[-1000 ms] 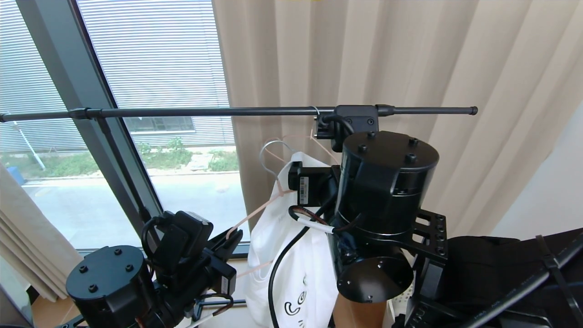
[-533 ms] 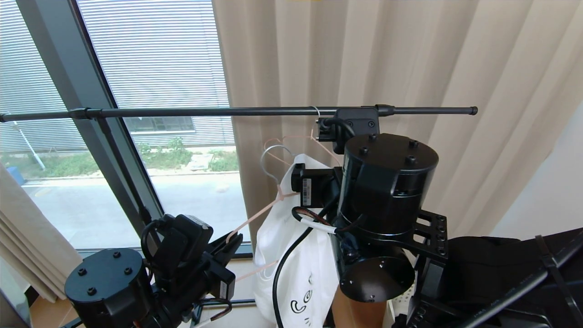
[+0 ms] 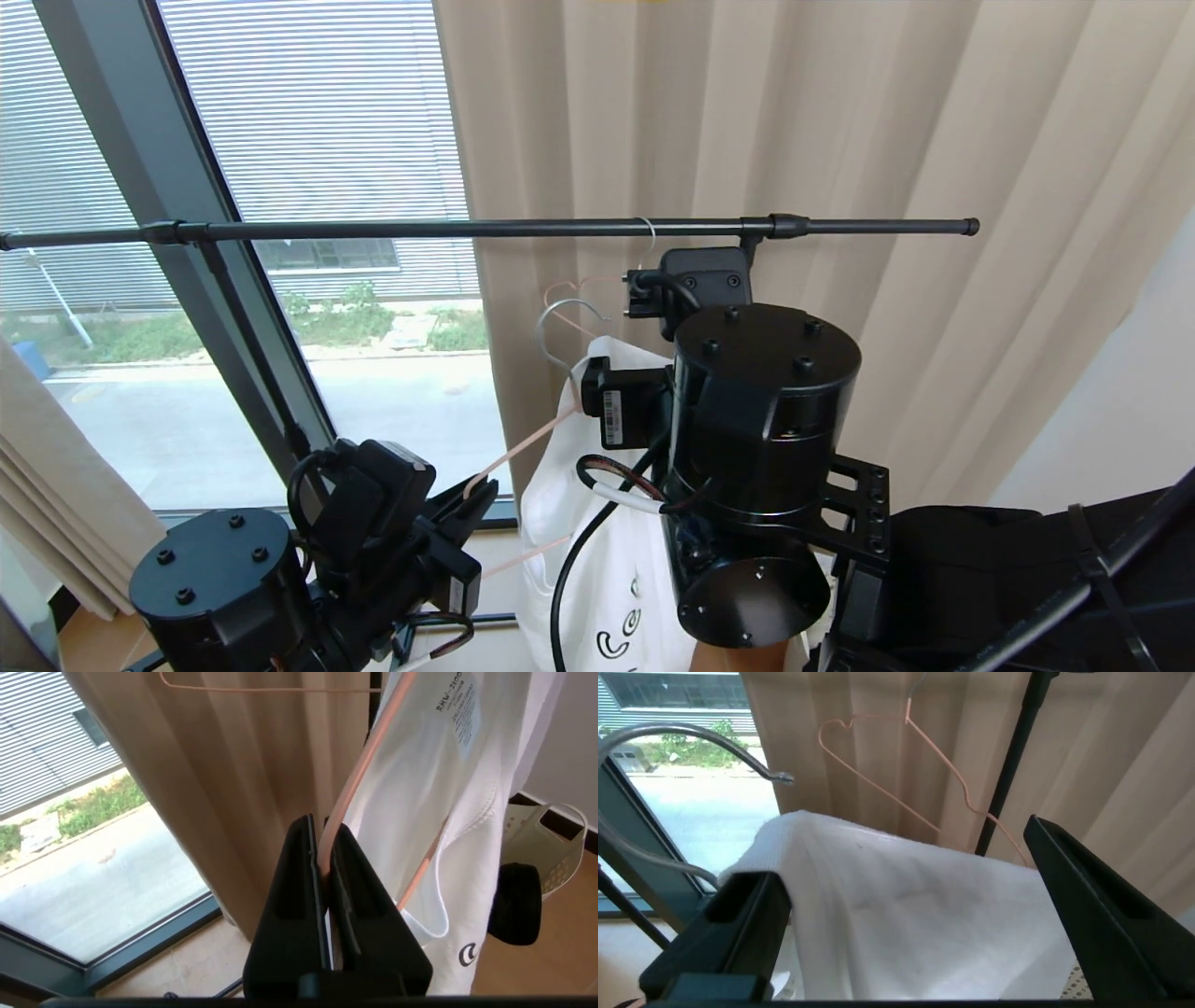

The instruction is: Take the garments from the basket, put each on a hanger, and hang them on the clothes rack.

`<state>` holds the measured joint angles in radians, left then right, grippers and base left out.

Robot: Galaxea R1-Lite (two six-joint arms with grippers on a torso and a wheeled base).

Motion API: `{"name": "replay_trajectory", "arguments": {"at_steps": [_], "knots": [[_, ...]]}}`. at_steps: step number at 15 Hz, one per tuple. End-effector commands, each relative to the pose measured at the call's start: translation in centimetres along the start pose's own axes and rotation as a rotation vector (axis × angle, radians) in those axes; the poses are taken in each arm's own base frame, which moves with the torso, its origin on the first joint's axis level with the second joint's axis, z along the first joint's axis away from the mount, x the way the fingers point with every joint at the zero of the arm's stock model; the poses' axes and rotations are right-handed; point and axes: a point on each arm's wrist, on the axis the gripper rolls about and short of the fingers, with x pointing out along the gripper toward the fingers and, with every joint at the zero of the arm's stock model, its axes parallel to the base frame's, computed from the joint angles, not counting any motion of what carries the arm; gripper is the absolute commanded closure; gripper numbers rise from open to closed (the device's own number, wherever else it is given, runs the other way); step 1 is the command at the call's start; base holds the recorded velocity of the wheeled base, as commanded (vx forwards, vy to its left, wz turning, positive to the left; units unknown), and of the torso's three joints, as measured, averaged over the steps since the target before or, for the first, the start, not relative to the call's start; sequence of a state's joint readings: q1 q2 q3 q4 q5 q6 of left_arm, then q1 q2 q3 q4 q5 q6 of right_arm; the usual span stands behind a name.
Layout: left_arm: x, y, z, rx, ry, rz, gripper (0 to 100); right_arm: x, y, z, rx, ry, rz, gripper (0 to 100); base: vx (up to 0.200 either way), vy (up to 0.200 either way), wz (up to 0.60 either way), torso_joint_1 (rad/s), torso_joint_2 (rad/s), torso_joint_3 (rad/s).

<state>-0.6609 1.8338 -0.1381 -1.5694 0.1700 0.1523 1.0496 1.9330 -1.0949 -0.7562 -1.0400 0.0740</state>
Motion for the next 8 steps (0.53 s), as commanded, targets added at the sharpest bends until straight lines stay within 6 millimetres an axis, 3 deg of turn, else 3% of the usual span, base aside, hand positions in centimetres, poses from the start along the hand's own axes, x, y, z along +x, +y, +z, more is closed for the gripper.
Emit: {"name": "replay_trajectory", "arguments": {"at_steps": [1,8], "knots": [[0.03,0.08,0.11,-0.002,-0.006,0.004,100,-0.01,0.05,-0.19,-0.007,0.004,0.001,0,0.000,0.000,0.00,0.000,0.00,0.000],[0.19,0.74,0.75,-0.014,-0.038,0.033,100,-0.78,0.17,-0.78,-0.037,0.015,0.026,0,0.000,0.000,0.00,0.000,0.00,0.000]]}}
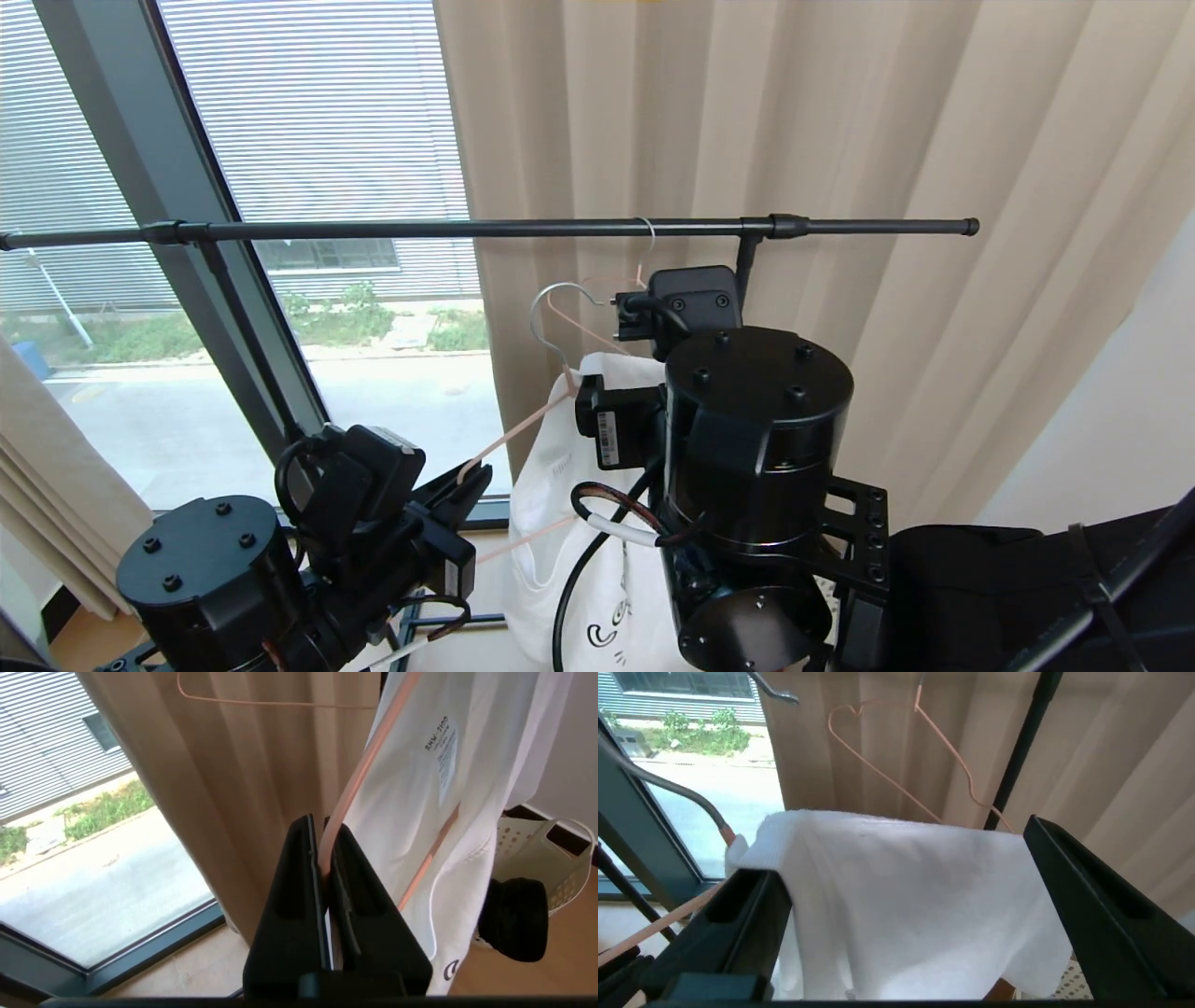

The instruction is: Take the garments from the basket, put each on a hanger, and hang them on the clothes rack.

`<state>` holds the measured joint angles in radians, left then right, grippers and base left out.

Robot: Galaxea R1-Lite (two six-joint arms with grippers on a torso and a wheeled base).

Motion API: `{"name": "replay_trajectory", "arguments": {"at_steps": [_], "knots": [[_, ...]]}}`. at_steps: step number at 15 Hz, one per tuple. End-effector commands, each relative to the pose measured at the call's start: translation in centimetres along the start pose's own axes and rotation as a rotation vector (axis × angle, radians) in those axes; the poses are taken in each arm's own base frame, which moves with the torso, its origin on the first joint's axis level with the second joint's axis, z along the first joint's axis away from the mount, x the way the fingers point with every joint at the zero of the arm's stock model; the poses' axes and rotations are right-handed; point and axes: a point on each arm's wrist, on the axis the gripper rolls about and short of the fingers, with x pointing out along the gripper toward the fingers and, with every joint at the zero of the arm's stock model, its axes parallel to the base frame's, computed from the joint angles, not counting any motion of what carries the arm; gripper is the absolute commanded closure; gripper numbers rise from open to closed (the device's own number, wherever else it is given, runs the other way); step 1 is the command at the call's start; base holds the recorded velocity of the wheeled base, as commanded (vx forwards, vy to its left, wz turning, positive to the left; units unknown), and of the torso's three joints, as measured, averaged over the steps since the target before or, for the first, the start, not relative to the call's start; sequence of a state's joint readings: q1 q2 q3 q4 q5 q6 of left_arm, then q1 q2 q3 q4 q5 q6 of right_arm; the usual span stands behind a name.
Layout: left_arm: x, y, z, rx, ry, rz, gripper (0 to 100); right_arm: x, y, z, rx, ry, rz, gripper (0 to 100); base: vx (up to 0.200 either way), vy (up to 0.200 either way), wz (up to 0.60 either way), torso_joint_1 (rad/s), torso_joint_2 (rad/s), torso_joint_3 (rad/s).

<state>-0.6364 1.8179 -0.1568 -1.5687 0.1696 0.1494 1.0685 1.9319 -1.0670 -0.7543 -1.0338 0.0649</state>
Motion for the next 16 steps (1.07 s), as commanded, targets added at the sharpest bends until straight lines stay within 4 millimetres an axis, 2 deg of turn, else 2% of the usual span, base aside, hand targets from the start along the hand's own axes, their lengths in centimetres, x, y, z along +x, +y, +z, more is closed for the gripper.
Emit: {"name": "replay_trajectory", "arguments": {"at_steps": [1,9,14,16], "knots": [[0.0,0.2,0.2,-0.003,-0.009,0.011,100,-0.1,0.0,-0.1,-0.003,0.001,0.002,0,0.000,0.000,0.00,0.000,0.00,0.000],[-0.1,0.5,0.7,-0.011,-0.036,0.018,100,-0.8,-0.3,-0.8,-0.046,0.022,0.078,0,0.000,0.000,0.00,0.000,0.00,0.000],[-0.1,0.5,0.7,-0.012,-0.034,0.018,100,-1.6,-1.6,0.0,-0.060,0.017,0.127,0,0.000,0.000,0.00,0.000,0.00,0.000],[-0.2,0.4,0.7,-0.012,-0.033,0.007,100,-2.2,-2.8,0.5,-0.090,0.012,0.184,0,0.000,0.000,0.00,0.000,0.00,0.000]]}}
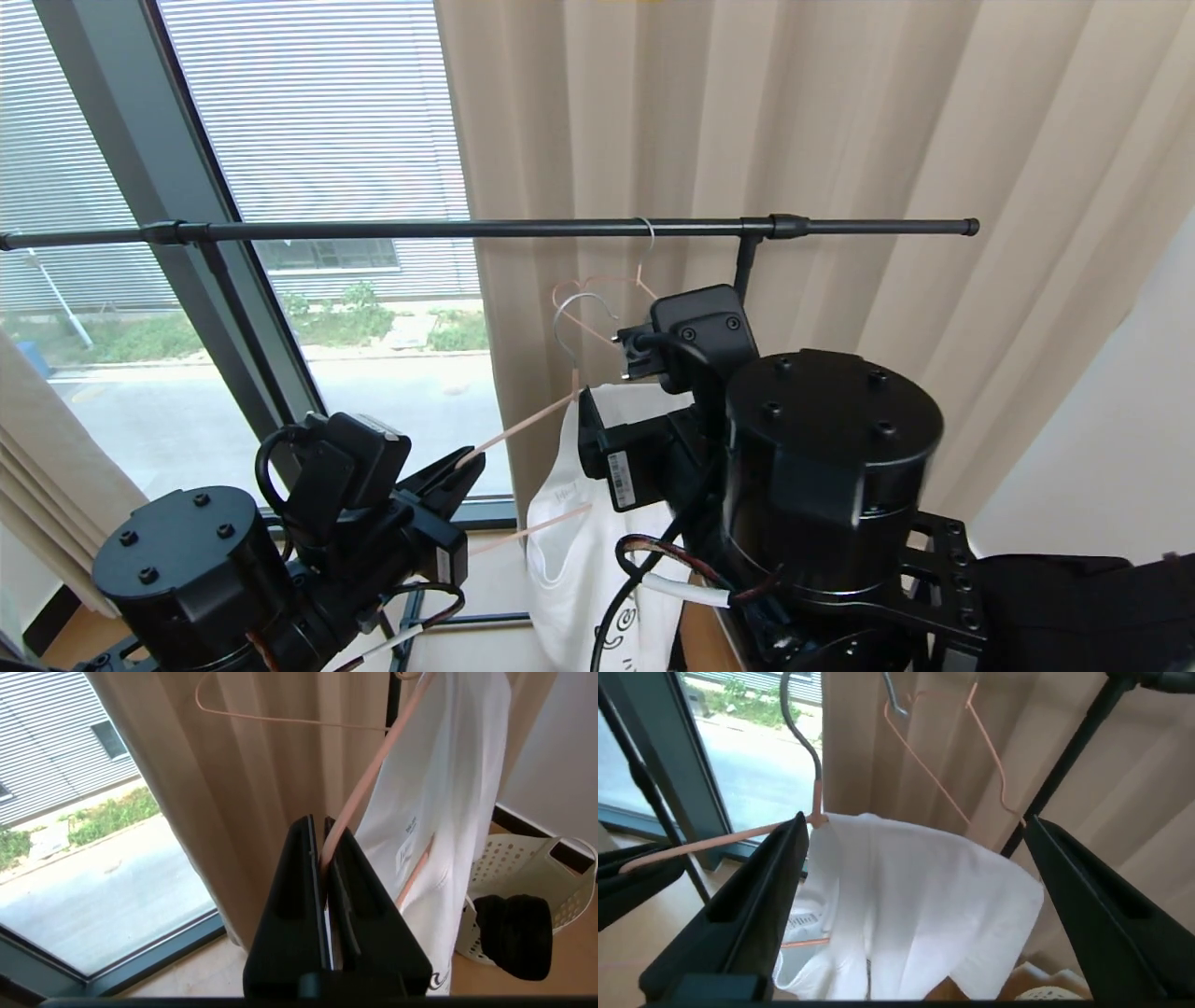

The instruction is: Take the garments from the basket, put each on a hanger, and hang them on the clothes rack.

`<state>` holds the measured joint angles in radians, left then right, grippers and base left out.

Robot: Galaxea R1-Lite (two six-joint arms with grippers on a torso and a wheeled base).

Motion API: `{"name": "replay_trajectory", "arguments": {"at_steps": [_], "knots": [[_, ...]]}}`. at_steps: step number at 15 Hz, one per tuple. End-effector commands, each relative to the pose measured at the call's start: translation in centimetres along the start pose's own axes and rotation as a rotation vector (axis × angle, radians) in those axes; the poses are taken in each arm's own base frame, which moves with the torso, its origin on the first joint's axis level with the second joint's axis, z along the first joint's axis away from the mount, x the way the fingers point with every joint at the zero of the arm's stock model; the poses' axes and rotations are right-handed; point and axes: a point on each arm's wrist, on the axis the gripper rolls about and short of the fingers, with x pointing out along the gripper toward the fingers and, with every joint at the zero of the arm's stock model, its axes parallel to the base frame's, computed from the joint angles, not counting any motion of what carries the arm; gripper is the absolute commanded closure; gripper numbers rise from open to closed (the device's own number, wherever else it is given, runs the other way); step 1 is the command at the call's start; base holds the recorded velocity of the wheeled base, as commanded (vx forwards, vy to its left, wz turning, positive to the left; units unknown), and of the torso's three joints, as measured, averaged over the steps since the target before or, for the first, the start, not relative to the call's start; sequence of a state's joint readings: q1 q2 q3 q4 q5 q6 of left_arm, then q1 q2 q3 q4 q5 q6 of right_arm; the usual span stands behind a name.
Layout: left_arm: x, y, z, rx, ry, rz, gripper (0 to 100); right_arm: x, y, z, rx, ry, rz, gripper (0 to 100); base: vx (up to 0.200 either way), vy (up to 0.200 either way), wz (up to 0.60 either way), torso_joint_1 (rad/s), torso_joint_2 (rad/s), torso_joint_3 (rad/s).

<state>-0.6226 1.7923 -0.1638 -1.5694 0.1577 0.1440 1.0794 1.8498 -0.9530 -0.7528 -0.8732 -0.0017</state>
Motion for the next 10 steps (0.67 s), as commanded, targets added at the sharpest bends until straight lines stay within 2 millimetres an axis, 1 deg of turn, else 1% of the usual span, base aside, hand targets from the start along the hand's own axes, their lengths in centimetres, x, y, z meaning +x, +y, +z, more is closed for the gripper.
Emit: {"name": "replay_trajectory", "arguments": {"at_steps": [1,2,3,4,5,6,7,8,9,10], "knots": [[-0.1,0.0,0.0,0.000,-0.002,-0.010,100,-1.3,-2.6,0.8,-0.047,-0.013,0.074,0,0.000,0.000,0.00,0.000,0.00,0.000],[-0.1,0.0,0.0,0.000,0.000,-0.015,100,-1.6,-4.2,0.9,-0.093,-0.015,0.125,0,0.000,0.000,0.00,0.000,0.00,0.000],[-0.3,0.0,-0.2,0.000,0.006,-0.026,100,-1.4,-7.4,0.9,-0.176,-0.023,0.222,0,0.000,0.000,0.00,0.000,0.00,0.000],[-0.3,-0.1,-0.2,0.001,0.009,-0.035,100,-1.1,-8.7,0.8,-0.213,-0.017,0.264,0,0.000,0.000,0.00,0.000,0.00,0.000],[-0.5,-0.1,-0.4,0.000,0.014,-0.059,100,-0.2,-11.9,0.6,-0.291,0.019,0.372,0,0.000,0.000,0.00,0.000,0.00,0.000],[-0.6,-0.1,-0.4,0.000,0.016,-0.063,100,0.2,-13.4,0.7,-0.323,0.047,0.429,0,0.000,0.000,0.00,0.000,0.00,0.000],[-0.9,-0.1,-0.2,-0.001,0.008,-0.068,100,0.6,-15.4,1.5,-0.366,0.094,0.557,0,0.000,0.000,0.00,0.000,0.00,0.000],[-1.0,-0.1,-0.1,-0.001,0.000,-0.080,100,0.8,-16.4,1.9,-0.383,0.140,0.664,0,0.000,0.000,0.00,0.000,0.00,0.000],[-1.1,-0.1,0.1,-0.002,-0.010,-0.095,100,1.5,-17.5,2.9,-0.407,0.172,0.781,0,0.000,0.000,0.00,0.000,0.00,0.000],[-1.3,-0.1,0.0,-0.002,-0.006,-0.100,100,2.6,-18.1,3.0,-0.424,0.216,0.866,0,0.000,0.000,0.00,0.000,0.00,0.000]]}}
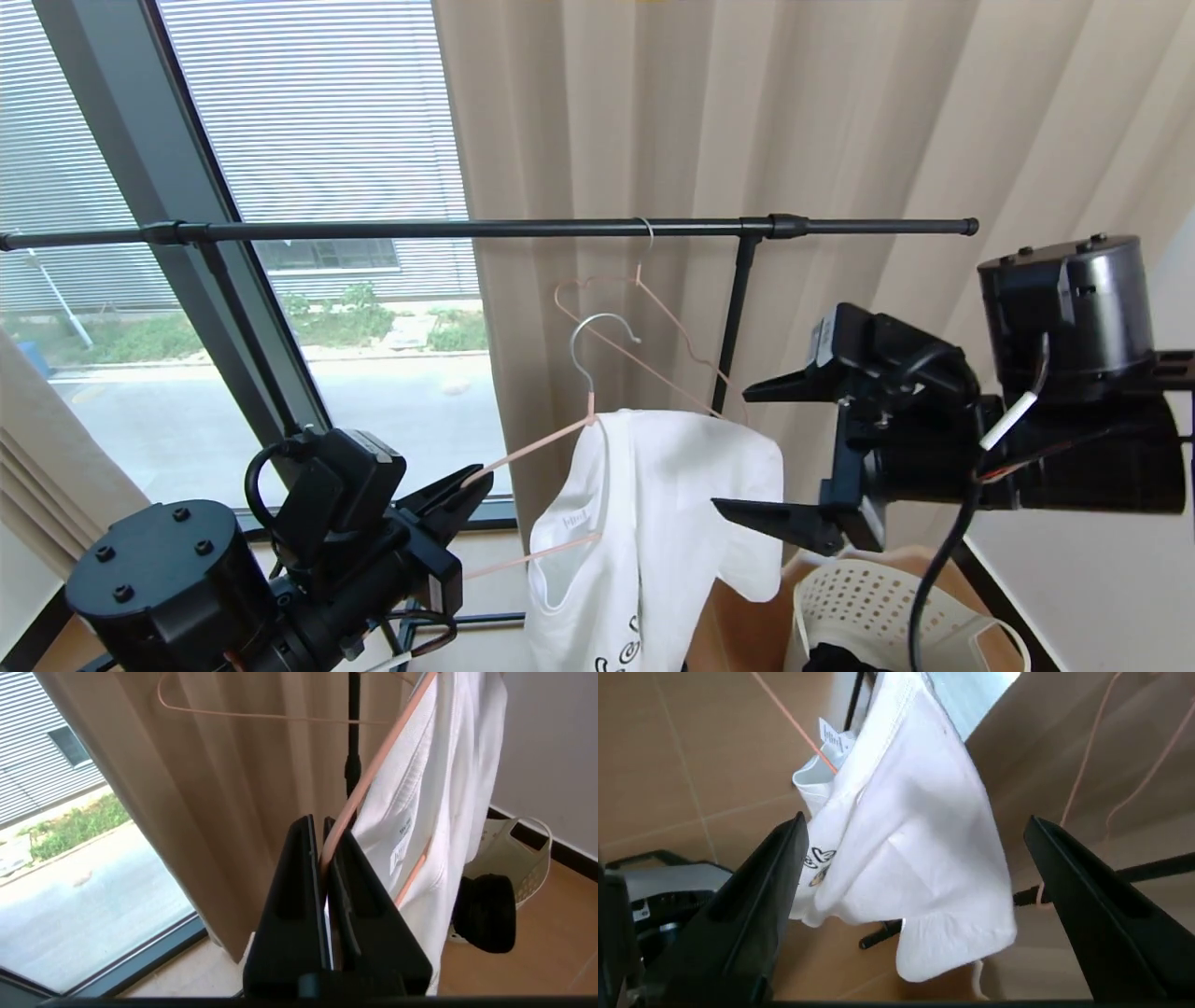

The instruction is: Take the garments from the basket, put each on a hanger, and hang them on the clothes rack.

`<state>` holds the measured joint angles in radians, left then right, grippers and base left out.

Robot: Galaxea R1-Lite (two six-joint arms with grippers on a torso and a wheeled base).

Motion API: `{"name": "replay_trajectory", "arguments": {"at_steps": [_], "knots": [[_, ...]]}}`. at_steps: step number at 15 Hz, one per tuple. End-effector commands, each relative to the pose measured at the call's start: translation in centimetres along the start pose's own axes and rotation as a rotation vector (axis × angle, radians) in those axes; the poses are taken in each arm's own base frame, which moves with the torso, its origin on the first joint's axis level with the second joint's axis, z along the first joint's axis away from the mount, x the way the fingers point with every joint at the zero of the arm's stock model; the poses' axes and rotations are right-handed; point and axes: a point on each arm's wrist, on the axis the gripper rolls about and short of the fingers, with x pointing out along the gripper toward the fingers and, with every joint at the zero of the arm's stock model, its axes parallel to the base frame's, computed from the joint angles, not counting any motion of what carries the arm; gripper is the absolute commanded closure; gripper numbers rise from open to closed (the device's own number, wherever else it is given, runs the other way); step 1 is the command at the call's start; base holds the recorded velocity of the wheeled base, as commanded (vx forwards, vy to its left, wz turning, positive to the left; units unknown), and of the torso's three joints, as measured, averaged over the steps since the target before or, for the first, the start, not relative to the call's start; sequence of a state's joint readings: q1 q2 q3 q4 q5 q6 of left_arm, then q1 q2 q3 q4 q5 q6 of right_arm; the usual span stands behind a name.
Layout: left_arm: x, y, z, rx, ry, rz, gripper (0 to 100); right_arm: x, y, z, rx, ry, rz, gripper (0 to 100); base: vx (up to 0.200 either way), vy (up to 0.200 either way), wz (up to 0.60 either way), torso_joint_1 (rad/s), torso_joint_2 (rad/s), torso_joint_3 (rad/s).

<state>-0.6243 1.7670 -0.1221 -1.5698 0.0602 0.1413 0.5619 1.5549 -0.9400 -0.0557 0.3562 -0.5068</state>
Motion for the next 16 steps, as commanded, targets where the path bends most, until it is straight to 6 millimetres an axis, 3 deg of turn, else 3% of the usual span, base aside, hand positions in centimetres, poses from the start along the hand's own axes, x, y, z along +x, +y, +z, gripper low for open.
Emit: {"name": "replay_trajectory", "arguments": {"at_steps": [1,2,5,9,16], "knots": [[-0.3,0.0,0.2,-0.001,-0.008,-0.001,100,-1.5,-3.8,1.1,-0.045,-0.013,0.075,0,0.000,0.000,0.00,0.000,0.00,0.000],[-0.4,-0.1,0.2,0.000,-0.007,-0.006,100,-0.7,-5.2,1.2,-0.061,0.007,0.160,0,0.000,0.000,0.00,0.000,0.00,0.000],[-0.7,-0.2,0.1,0.000,-0.008,-0.043,100,1.8,-6.5,1.2,0.008,-0.014,0.375,0,0.000,0.000,0.00,0.000,0.00,0.000],[-1.5,-0.7,0.2,0.003,-0.010,-0.072,100,5.0,-6.9,-0.3,0.047,0.025,0.436,0,0.000,0.000,0.00,0.000,0.00,0.000],[-1.6,-1.0,0.2,0.007,-0.011,-0.087,100,7.1,-6.3,-1.2,0.063,0.059,0.484,0,0.000,0.000,0.00,0.000,0.00,0.000]]}}
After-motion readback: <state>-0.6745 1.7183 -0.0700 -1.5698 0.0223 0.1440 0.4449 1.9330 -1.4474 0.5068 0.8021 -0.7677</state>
